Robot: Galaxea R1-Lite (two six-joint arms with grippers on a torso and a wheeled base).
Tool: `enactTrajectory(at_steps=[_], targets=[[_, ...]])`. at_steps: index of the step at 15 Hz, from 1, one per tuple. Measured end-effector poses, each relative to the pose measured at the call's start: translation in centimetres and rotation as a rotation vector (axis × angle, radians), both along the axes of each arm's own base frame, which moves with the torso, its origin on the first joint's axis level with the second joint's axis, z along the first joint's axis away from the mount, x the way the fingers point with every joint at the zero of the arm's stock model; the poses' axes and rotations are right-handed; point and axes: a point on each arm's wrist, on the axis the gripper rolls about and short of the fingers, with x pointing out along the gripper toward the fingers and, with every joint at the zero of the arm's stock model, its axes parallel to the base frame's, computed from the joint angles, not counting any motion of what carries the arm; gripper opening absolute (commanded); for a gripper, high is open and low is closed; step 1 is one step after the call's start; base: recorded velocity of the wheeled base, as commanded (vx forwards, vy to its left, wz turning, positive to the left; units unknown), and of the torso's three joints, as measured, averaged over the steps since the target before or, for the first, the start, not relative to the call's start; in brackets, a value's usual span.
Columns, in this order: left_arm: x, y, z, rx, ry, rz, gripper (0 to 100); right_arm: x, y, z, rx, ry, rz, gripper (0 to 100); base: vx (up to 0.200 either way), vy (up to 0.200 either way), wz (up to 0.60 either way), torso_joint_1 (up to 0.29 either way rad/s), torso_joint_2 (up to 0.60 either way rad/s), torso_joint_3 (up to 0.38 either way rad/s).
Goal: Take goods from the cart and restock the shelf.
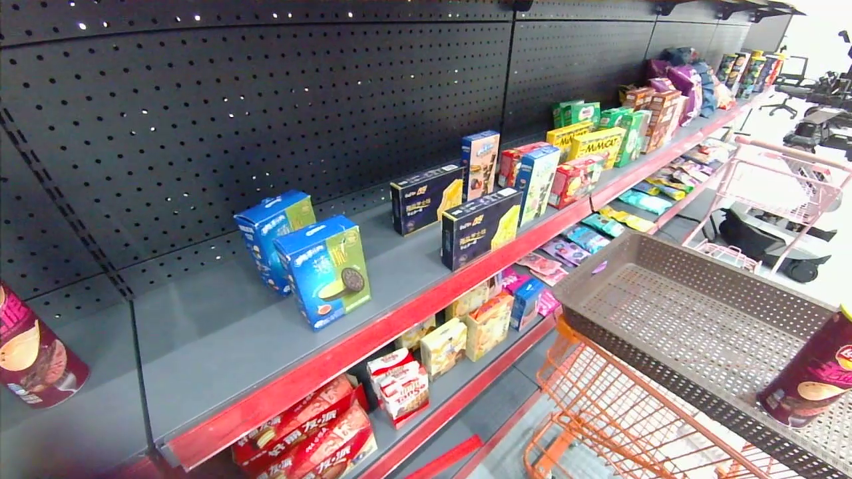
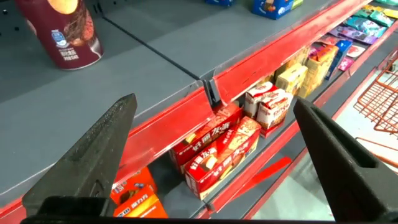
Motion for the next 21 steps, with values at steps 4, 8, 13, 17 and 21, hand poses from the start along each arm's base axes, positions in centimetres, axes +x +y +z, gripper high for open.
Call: enactTrajectory(at_steps=[4, 8, 13, 17, 21], targets=[[0.0, 0.0, 0.0, 0.000, 0.000, -0.001, 100, 0.8, -0.6, -1.0, 0.027, -0.019, -0.051, 100, 0.000, 0.000, 0.00, 0.000, 0.00, 0.000], [0.0, 0.0, 0.0, 0.000, 0.000, 0.000, 100, 1.9, -0.9, -0.3, 0.037, -0.093, -0.058, 100, 0.000, 0.000, 0.00, 0.000, 0.00, 0.000], [0.0, 0.0, 0.0, 0.000, 0.000, -0.001, 100, 6.7, -2.4, 1.2, 0.163, 0.012, -0.095, 100, 0.000, 0.000, 0.00, 0.000, 0.00, 0.000], [0.0, 0.0, 0.0, 0.000, 0.000, 0.000, 100, 12.0, -4.5, 0.4, 0.211, 0.150, -0.166, 100, 0.000, 0.000, 0.00, 0.000, 0.00, 0.000], [0.0, 0.0, 0.0, 0.000, 0.000, -0.001, 100, 15.3, -5.8, -1.7, 0.153, 0.190, -0.102, 100, 0.000, 0.000, 0.00, 0.000, 0.00, 0.000]])
